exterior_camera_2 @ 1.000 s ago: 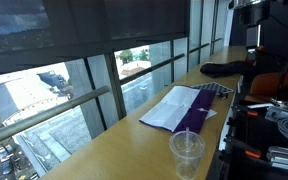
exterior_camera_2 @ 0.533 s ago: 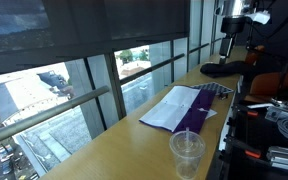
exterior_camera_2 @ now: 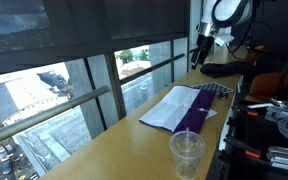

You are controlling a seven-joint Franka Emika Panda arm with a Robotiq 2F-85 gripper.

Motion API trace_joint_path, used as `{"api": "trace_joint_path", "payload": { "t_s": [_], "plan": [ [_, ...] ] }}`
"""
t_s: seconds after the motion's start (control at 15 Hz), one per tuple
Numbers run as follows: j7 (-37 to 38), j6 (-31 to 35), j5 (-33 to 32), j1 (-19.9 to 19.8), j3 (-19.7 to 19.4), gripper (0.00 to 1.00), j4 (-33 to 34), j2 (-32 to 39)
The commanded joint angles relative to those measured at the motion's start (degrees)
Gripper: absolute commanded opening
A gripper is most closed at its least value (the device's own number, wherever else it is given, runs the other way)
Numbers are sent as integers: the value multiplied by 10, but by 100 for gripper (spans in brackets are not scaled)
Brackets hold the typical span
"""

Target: Close the purple book

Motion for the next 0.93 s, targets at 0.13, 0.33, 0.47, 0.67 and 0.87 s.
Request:
{"api": "trace_joint_path", "payload": {
  "t_s": [0.13,0.33,0.47,0.67,0.87],
  "plan": [
    [-151,-20,132,-70,26,100,200,185],
    [-212,-41,141,-122,54,100,298,271],
    [-238,-71,132,-148,71,100,353,317],
    [-260,-132,129,-173,87,100,427,374],
    [-266,-187,126,-182,88,100,496,423]
  ]
}}
